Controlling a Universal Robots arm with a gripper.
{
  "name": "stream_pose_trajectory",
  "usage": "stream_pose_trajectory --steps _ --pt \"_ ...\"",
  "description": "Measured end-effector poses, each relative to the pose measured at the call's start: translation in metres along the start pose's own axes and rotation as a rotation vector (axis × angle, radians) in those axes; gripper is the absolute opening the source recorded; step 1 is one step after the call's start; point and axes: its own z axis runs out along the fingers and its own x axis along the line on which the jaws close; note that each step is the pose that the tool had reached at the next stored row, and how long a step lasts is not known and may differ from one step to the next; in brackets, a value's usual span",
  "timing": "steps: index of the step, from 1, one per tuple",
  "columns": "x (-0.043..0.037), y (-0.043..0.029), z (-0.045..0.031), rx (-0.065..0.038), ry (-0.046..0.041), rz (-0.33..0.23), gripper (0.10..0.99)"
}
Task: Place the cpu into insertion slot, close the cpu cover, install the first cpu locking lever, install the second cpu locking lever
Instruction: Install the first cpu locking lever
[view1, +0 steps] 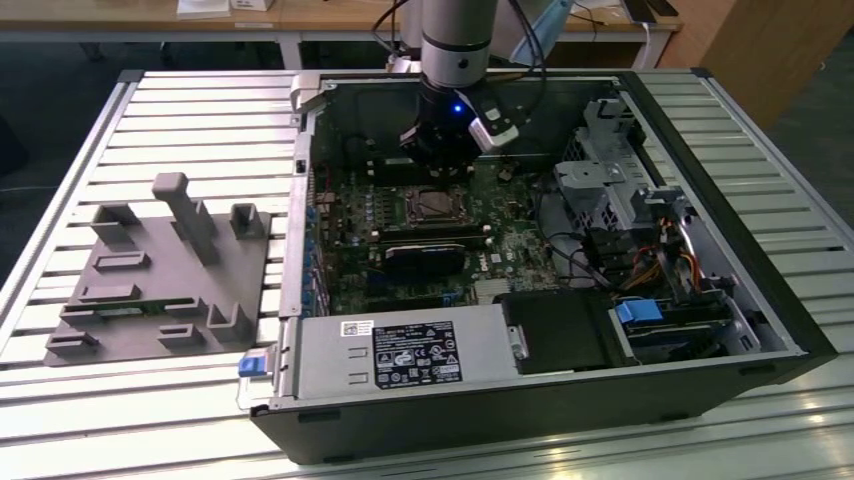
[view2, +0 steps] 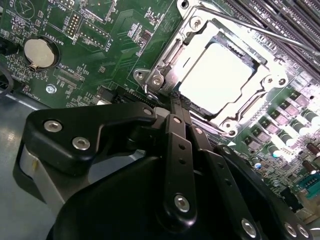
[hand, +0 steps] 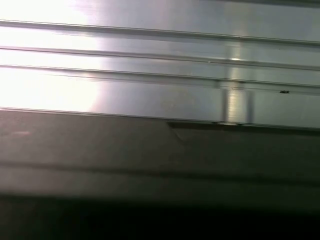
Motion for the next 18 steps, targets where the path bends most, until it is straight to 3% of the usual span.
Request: stream_pose_trajectory --steps 11,18 --pt "-0.0002 0.0008 -0.0019 -0.009 -0.0013 0.000 0.106" --pt "-0.0001 0.0004 -0.0130 -0.008 -0.0004 0.000 0.106"
